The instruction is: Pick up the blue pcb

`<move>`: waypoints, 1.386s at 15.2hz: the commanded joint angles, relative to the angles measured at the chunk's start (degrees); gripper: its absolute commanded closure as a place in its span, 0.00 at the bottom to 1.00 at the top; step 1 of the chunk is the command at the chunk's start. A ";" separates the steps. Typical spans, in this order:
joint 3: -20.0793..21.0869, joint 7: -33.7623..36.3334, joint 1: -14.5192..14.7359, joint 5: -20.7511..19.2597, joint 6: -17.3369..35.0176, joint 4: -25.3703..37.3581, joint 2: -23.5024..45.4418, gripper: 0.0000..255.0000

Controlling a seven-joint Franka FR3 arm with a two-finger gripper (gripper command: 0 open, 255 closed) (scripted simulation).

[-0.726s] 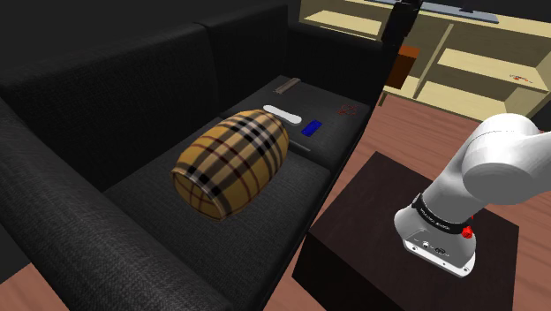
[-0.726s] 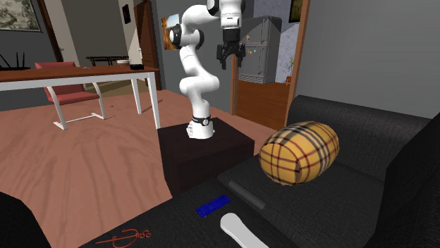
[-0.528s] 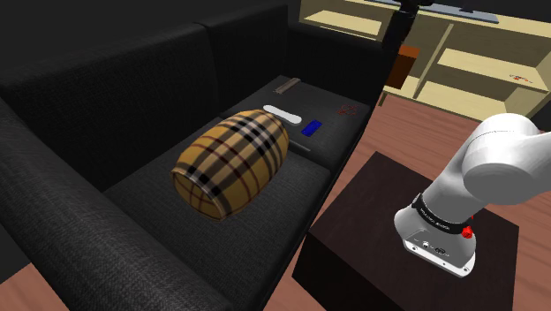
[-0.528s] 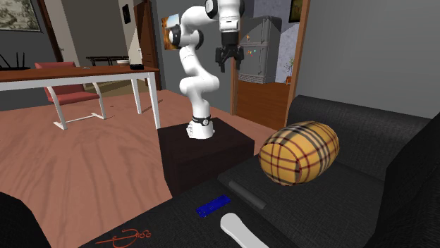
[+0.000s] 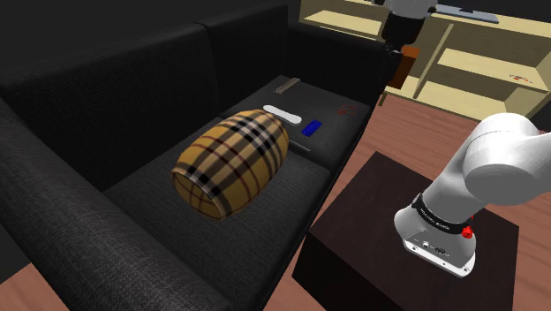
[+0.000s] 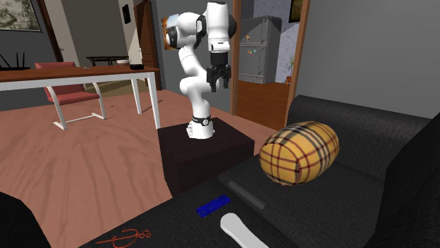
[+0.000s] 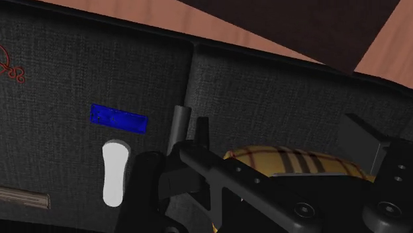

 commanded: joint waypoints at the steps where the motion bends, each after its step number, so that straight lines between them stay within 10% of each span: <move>1: -2.51 -4.98 0.32 -2.13 3.79 -2.10 1.24 0.00; 13: -19.09 -33.51 4.17 -10.57 29.43 -5.63 20.47 0.00; 21: -30.33 -58.92 12.82 -0.74 45.93 0.48 42.34 0.00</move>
